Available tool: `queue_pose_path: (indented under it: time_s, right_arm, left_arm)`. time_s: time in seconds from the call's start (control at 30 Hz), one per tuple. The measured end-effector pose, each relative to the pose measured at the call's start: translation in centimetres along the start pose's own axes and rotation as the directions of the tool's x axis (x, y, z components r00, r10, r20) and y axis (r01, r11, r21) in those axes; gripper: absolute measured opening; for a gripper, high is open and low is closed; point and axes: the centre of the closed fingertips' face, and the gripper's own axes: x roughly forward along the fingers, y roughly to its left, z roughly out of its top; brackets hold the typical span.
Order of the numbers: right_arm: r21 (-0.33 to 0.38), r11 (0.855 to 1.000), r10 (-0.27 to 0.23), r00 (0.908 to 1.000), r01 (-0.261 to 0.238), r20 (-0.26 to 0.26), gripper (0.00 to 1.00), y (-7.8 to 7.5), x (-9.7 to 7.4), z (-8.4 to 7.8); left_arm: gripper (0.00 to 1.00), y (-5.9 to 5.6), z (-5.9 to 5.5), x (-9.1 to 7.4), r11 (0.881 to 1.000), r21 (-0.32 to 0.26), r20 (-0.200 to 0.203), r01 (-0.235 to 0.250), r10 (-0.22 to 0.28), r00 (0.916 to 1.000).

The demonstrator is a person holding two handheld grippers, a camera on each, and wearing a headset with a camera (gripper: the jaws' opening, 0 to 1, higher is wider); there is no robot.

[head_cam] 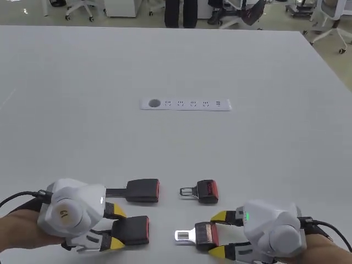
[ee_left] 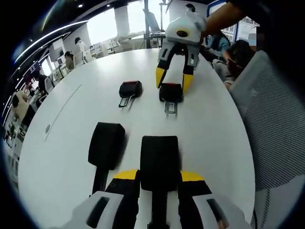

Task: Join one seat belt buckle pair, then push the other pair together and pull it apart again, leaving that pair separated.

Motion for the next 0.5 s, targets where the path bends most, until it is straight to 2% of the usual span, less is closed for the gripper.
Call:
queue_pose_path:
  time_s: [0.07, 0.5]
  right_arm:
    - [0.0, 1.0, 0.001, 1.0, -0.001, -0.001, 0.31, -0.02, 0.02, 0.01]
    - [0.006, 1.0, 0.005, 0.9999, -0.005, -0.009, 0.31, 0.14, -0.07, 0.57]
  left_arm:
    - [0.32, -0.04, 0.02, -0.01, 1.0, 0.019, 0.005, 0.008, -0.008, 1.0]
    - [0.31, 0.14, -0.28, -0.01, 0.999, 0.025, 0.009, 0.034, -0.034, 0.9994]
